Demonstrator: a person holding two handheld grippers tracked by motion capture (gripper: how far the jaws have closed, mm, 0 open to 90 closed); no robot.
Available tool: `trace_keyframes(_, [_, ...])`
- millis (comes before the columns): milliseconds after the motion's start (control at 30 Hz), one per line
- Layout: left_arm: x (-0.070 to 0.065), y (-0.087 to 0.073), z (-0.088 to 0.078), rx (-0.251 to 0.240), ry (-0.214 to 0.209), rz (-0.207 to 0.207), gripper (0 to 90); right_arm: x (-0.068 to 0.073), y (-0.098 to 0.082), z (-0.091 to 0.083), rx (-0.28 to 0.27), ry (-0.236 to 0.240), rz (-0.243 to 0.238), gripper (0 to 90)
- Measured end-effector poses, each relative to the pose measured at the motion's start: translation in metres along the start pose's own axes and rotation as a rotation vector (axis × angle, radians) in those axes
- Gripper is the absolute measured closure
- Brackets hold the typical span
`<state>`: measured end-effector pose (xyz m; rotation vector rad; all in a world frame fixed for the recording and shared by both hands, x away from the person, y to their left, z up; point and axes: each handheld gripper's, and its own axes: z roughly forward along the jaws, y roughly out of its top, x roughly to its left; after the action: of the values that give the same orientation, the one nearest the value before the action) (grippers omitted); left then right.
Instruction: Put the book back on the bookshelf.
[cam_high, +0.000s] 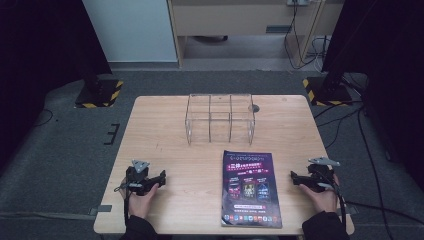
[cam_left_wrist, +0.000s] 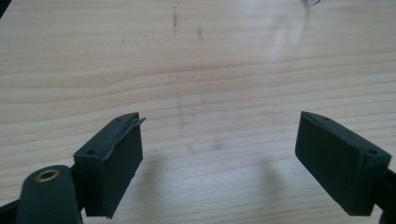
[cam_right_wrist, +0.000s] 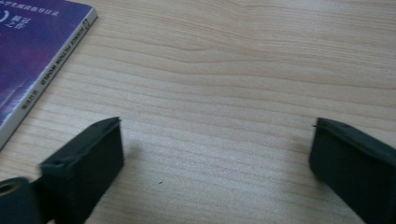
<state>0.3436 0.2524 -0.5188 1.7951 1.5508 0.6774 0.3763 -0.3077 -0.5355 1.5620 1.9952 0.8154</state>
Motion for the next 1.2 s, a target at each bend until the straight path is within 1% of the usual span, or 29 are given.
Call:
trace_keyframes(33, [-0.002, 0.001, -0.002, -0.009, -0.006, 0.001, 14.7, 0.002, 0.001, -0.002, -0.013, -0.003, 0.005, 8.0])
trace_keyframes(67, [-0.002, 0.001, -0.002, -0.009, -0.006, 0.001, 14.8, 0.002, 0.001, -0.002, -0.013, -0.003, 0.005, 8.0])
trace_keyframes(100, [-0.007, 0.002, -0.005, -0.022, -0.020, 0.001, 15.0, 0.002, 0.001, -0.007, -0.050, 0.015, 0.008, 9.8])
trace_keyframes(133, [-0.007, 0.002, -0.005, -0.022, -0.020, 0.001, 15.1, 0.003, 0.001, -0.009, -0.067, 0.019, 0.009, 9.8])
trace_keyframes(167, [-0.012, 0.004, -0.008, -0.038, -0.036, 0.003, 15.5, 0.004, 0.001, -0.011, -0.076, 0.014, 0.016, 9.8])
trace_keyframes(200, [-0.015, 0.005, -0.010, -0.045, -0.042, 0.007, 15.7, 0.004, 0.000, -0.012, -0.082, 0.012, 0.012, 9.8])
trace_keyframes(233, [-0.018, 0.006, -0.011, -0.049, -0.049, 0.011, 15.7, 0.004, 0.000, -0.013, -0.083, 0.016, 0.005, 9.8])
trace_keyframes(333, [-0.027, 0.009, -0.015, -0.072, -0.076, 0.021, 15.7, 0.005, -0.001, -0.016, -0.088, 0.021, 0.006, 9.8])
trace_keyframes(367, [-0.031, 0.010, -0.017, -0.077, -0.082, 0.024, 15.7, 0.006, -0.001, -0.017, -0.091, 0.027, 0.015, 9.8])
trace_keyframes(400, [-0.033, 0.011, -0.018, -0.085, -0.091, 0.026, 15.7, 0.006, -0.001, -0.018, -0.098, 0.033, 0.007, 9.8])
trace_keyframes(433, [-0.036, 0.012, -0.019, -0.092, -0.098, 0.028, 15.7, 0.007, -0.002, -0.019, -0.100, 0.033, 0.012, 9.8])
trace_keyframes(500, [-0.041, 0.013, -0.020, -0.106, -0.106, 0.028, 15.8, 0.009, -0.002, -0.021, -0.104, 0.036, 0.004, 9.8])
trace_keyframes(633, [-0.048, 0.016, -0.022, -0.125, -0.125, 0.031, 16.3, 0.011, -0.002, -0.026, -0.115, 0.044, 0.010, 9.8])
trace_keyframes(700, [-0.051, 0.017, -0.023, -0.129, -0.134, 0.038, 16.5, 0.012, -0.001, -0.028, -0.120, 0.048, 0.013, 9.8])
trace_keyframes(867, [-0.058, 0.019, -0.026, -0.161, -0.148, 0.043, 17.0, 0.014, 0.002, -0.033, -0.137, 0.060, 0.028, 9.8])
trace_keyframes(967, [-0.061, 0.021, -0.026, -0.168, -0.154, 0.053, 18.0, 0.018, 0.004, -0.035, -0.144, 0.067, 0.028, 9.9])
trace_keyframes(1033, [-0.063, 0.021, -0.026, -0.175, -0.160, 0.051, 18.2, 0.019, 0.006, -0.036, -0.149, 0.069, 0.023, 9.9])
trace_keyframes(1100, [-0.065, 0.020, -0.026, -0.174, -0.174, 0.050, 18.7, 0.021, 0.008, -0.037, -0.154, 0.073, 0.025, 9.9])
trace_keyframes(1200, [-0.068, 0.021, -0.025, -0.176, -0.182, 0.052, 19.3, 0.023, 0.010, -0.040, -0.162, 0.084, 0.029, 9.9])
